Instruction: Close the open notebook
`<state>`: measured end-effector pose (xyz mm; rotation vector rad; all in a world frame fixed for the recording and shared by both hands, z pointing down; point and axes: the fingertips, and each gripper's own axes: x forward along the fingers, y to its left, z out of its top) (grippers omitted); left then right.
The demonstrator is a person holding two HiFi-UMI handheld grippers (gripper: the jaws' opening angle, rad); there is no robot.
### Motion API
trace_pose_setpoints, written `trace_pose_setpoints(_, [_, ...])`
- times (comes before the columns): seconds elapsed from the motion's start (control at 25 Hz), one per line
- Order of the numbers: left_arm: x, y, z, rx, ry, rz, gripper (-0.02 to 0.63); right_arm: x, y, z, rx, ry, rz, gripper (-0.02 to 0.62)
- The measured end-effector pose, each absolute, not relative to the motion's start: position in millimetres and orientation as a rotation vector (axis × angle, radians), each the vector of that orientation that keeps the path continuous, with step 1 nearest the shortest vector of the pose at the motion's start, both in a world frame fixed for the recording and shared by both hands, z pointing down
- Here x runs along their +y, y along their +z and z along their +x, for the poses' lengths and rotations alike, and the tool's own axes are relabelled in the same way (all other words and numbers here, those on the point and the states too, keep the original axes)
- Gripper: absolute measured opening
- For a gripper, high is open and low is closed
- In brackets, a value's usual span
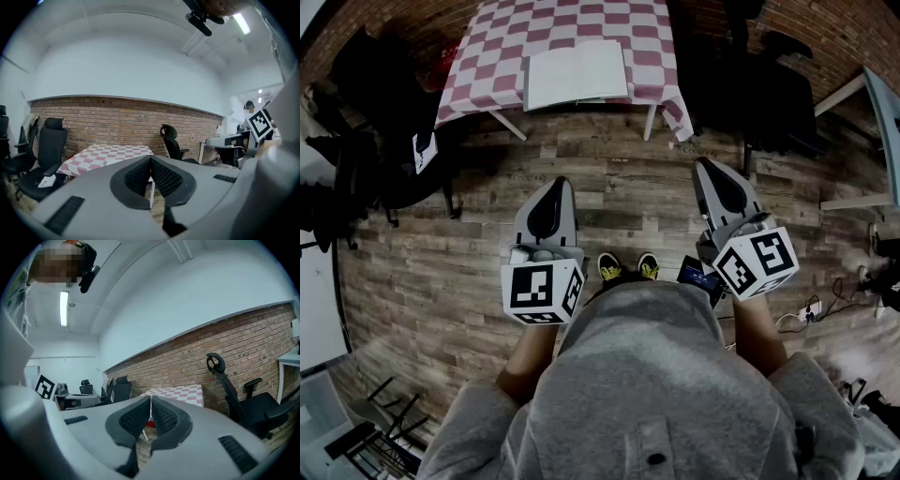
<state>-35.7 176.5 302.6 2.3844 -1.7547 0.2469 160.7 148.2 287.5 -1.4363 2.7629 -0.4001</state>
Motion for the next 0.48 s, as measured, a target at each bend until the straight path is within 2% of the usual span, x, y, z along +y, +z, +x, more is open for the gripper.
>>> trace_pose_setpoints(0.48, [183,303,-53,-1.731,0.254,2.399,0.011,159,286,141,2.757,-0.376,-1.470,0.028])
